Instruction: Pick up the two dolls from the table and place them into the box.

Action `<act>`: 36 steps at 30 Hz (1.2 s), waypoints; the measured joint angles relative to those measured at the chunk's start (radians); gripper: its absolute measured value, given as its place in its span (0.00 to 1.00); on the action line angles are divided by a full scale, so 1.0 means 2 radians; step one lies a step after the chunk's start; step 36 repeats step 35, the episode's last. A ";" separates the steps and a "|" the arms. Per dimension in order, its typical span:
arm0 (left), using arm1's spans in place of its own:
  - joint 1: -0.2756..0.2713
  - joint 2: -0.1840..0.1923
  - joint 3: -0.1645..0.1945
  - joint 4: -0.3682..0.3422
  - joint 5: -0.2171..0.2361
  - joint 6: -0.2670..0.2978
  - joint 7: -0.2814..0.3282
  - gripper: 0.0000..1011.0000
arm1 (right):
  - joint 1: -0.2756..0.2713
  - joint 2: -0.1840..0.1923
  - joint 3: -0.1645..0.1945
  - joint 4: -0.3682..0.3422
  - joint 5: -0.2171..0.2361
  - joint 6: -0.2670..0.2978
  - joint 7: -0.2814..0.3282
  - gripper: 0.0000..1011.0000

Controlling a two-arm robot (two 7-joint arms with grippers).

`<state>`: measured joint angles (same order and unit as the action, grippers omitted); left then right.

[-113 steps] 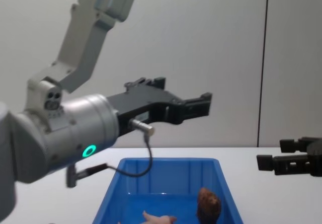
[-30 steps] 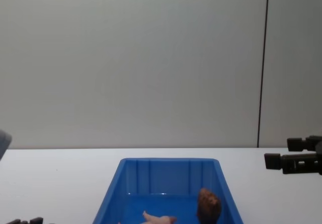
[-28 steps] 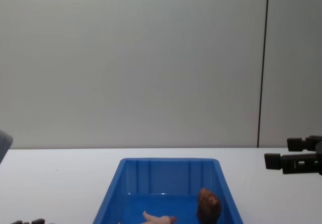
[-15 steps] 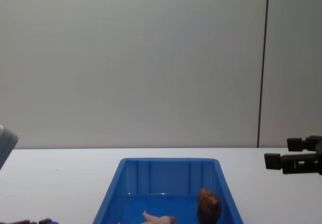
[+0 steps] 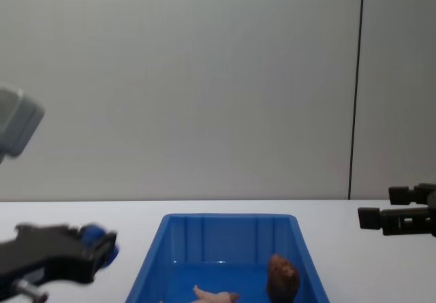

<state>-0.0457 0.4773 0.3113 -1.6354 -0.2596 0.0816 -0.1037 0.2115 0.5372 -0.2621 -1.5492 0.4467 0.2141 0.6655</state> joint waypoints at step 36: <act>-0.105 -0.108 0.048 0.049 0.031 -0.068 -0.138 0.95 | 0.000 0.000 0.000 0.000 0.000 0.000 0.000 0.99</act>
